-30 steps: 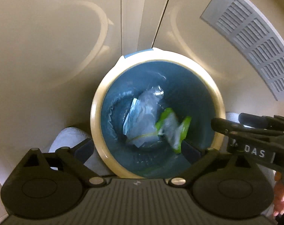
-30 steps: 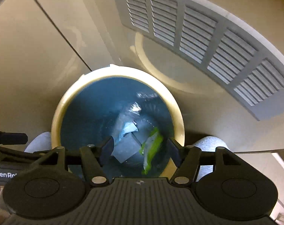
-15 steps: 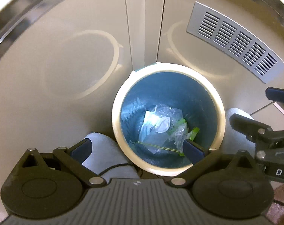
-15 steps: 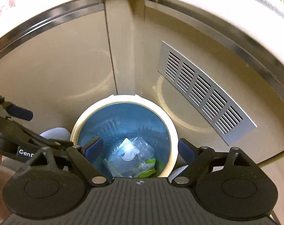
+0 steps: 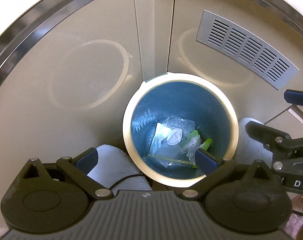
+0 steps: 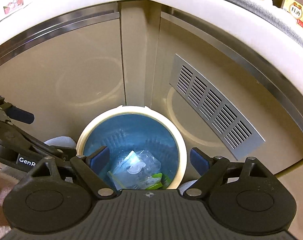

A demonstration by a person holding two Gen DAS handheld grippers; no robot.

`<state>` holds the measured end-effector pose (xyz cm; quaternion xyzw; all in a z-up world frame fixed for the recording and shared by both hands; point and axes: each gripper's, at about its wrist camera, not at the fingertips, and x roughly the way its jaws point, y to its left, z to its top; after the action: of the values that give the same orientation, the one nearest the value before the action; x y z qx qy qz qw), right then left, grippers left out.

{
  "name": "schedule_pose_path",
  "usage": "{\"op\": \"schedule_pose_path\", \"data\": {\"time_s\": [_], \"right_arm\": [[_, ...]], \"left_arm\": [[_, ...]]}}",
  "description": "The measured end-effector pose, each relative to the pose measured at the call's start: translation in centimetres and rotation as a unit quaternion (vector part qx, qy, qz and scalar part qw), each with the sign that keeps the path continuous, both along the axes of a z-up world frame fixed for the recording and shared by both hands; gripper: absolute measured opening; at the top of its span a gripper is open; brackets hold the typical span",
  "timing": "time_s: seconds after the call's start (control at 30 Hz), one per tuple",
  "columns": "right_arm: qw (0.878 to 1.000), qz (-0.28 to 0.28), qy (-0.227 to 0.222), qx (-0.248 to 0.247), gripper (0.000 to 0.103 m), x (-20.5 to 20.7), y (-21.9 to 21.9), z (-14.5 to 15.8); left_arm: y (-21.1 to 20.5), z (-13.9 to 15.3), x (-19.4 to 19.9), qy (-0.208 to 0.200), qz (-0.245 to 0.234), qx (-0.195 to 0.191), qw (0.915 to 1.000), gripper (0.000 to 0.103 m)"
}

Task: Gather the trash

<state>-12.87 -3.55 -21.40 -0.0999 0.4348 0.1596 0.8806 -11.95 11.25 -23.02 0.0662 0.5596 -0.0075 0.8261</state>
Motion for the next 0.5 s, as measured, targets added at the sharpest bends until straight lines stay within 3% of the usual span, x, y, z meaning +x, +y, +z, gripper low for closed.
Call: {"op": "schedule_pose_path", "data": {"time_s": [0.5], "right_arm": [[1.000,0.008,-0.005,-0.006,0.089,-0.72,0.21,0.46]], "left_arm": [[0.49,0.48,-0.33,-0.006,0.002,-0.002,1.0000,0.103]]}}
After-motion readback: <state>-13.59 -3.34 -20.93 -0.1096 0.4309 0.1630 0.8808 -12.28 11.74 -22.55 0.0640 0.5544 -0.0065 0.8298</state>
